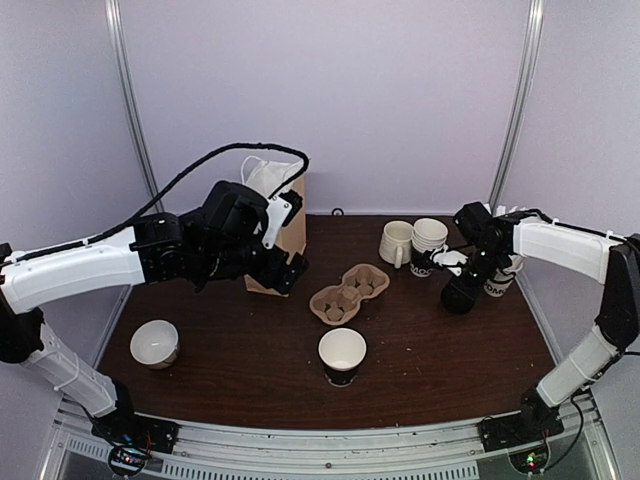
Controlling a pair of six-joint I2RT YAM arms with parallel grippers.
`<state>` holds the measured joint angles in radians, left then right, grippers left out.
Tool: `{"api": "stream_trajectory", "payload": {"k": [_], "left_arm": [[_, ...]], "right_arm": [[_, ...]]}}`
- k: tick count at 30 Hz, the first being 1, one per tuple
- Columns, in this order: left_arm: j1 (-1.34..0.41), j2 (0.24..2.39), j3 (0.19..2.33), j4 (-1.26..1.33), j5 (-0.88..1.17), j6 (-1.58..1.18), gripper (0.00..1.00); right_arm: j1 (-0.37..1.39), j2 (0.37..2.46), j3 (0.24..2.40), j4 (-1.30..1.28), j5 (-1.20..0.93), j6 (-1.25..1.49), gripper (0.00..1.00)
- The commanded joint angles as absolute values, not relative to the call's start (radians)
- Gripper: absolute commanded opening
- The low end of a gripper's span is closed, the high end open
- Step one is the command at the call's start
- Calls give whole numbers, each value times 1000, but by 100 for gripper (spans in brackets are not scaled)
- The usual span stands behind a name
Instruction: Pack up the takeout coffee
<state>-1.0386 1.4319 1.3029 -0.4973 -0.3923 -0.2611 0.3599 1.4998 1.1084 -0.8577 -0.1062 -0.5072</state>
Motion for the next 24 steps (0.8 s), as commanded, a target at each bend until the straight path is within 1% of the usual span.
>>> {"api": "stream_trajectory", "payload": {"k": [1,9,24], "left_arm": [[-1038,1395,1268,-428,-326,-279,98],[-1038,1397,1255,-432,-300,-296,98],[-1038,1401,1250,-423,-299,-323,98]], "right_arm": [[321,1576,1128,-797,-62,-482,28],[310,1691,1173,-783,-81,-482,32],[301,1728,1169,-754,-31,-458,32]]}}
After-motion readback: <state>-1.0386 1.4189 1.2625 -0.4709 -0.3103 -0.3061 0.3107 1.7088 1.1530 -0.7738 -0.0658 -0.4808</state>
